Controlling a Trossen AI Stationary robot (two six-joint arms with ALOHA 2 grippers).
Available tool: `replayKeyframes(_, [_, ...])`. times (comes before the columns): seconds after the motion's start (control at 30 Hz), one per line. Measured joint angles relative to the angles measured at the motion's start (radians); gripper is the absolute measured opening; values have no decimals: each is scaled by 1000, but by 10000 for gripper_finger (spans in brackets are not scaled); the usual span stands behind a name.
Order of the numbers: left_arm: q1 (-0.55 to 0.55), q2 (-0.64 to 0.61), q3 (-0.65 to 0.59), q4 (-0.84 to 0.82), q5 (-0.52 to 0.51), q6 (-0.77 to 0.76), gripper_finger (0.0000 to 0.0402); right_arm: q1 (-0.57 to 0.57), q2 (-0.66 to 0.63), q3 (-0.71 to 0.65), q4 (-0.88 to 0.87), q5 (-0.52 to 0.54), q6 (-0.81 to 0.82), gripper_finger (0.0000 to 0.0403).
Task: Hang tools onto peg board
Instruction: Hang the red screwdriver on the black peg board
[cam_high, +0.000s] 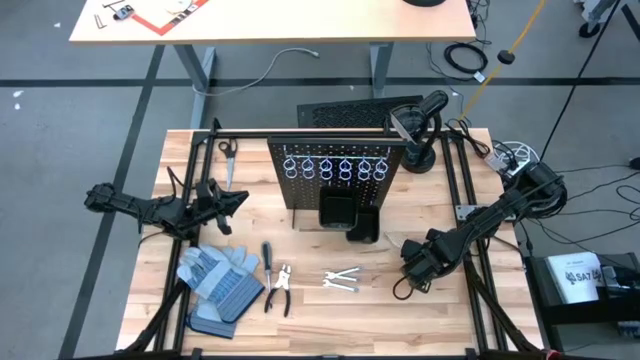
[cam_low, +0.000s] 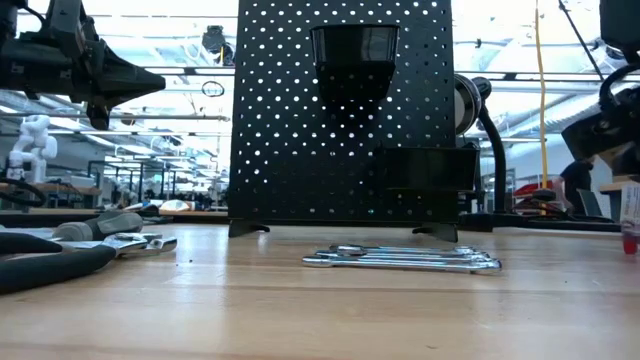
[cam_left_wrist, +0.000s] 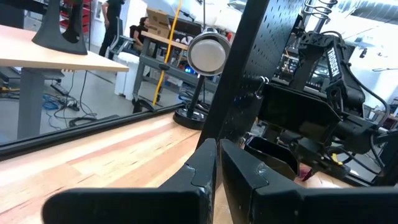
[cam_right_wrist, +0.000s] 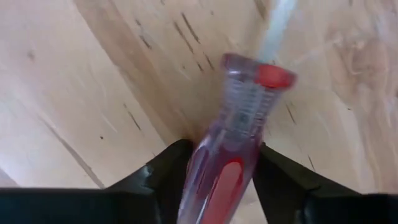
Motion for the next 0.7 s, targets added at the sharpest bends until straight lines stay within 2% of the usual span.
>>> replayKeyframes(0.1, [0,0,0,0,0,-1,31,0,0,-1,11,0,-31,124])
replayKeyframes(0.3, [0,0,0,1,0,-1,31,0,-1,2,-5,5,-28,124])
replayKeyframes(0.63, [0,0,0,1,0,-2,31,2,8,151,-272,40,-40,124])
replayKeyframes(0.7, [0,0,0,1,0,0,31,2,7,178,-368,41,-39,124])
